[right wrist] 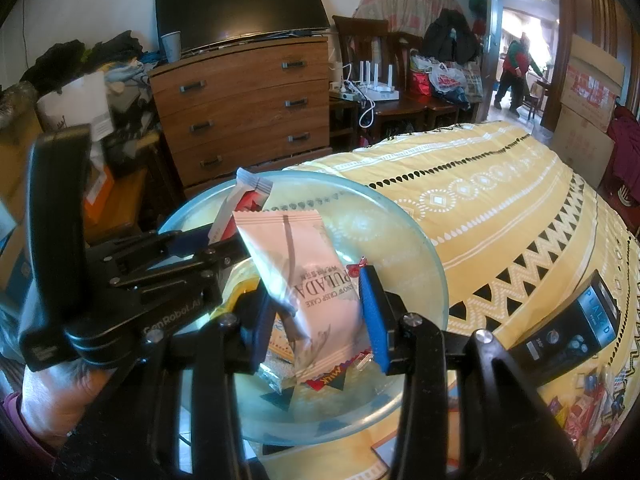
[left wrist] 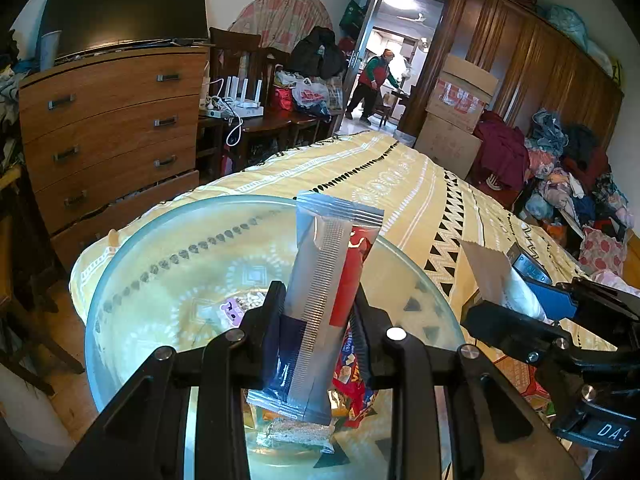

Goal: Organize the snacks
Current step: 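Hold both packs above the glass bowl, then open both tools to drop the two packs into the bowl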

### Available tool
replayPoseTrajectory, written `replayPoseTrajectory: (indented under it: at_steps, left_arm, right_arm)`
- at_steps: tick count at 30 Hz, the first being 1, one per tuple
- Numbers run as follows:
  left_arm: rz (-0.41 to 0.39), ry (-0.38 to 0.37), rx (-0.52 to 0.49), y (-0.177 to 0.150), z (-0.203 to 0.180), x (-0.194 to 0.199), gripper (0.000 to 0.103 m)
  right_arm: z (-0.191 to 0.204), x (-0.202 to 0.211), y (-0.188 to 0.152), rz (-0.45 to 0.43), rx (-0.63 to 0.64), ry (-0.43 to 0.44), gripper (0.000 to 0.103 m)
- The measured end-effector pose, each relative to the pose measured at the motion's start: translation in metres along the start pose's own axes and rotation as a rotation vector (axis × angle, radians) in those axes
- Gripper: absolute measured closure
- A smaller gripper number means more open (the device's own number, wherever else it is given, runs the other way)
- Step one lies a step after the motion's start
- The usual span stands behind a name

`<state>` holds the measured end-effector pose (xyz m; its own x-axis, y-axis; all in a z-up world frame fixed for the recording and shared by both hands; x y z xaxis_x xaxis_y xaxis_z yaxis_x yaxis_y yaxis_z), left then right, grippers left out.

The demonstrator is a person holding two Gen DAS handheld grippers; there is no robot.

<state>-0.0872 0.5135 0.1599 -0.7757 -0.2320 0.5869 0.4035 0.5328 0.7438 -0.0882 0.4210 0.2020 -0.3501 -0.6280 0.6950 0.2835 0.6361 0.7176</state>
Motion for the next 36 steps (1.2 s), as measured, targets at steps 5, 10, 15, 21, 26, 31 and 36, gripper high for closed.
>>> replayPoseTrajectory:
  at_steps: [5, 10, 15, 21, 26, 31, 36]
  left_arm:
    - [0.001, 0.000, 0.002, 0.0001, 0.0005, -0.0002, 0.071]
    - [0.001, -0.001, 0.003, 0.0019, 0.0024, -0.0003, 0.071]
    - [0.000, -0.002, 0.005, 0.0016, 0.0019, 0.0011, 0.069]
    - [0.003, 0.001, 0.002, 0.0004, 0.0000, 0.0022, 0.068]
    - [0.002, 0.002, 0.012, 0.0010, -0.0014, 0.0035, 0.041]
    - [-0.002, 0.008, 0.025, 0.0016, 0.0005, 0.0040, 0.034]
    - [-0.007, 0.004, 0.024, 0.0022, 0.0011, 0.0053, 0.032]
  right_arm:
    - [-0.0008, -0.0009, 0.0003, 0.001, -0.002, 0.000, 0.062]
    - [-0.0006, -0.0010, 0.0003, 0.001, -0.001, 0.000, 0.062]
    - [-0.0005, -0.0012, 0.0003, 0.002, 0.002, 0.001, 0.062]
    - [-0.0006, -0.0021, 0.0002, 0.003, 0.001, 0.000, 0.061]
    - [0.0015, -0.0062, -0.0004, 0.016, 0.000, 0.009, 0.051]
    - [-0.0020, -0.0061, -0.0008, 0.010, -0.016, 0.008, 0.046]
    - [-0.0026, 0.0015, -0.0024, -0.008, -0.020, 0.013, 0.045]
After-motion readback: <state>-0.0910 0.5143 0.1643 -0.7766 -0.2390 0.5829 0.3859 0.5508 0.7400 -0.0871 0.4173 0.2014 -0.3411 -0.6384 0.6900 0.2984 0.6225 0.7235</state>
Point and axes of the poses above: each gripper's, at about its wrist camera, not at the fingertips, and x roughly against the way its jaws point, z to its left, y to its top, the point moved 10 cm from there along -x, roughly the way its jaws point, and after that the axes turned 4 degrees about x, right-handed, at the moved point
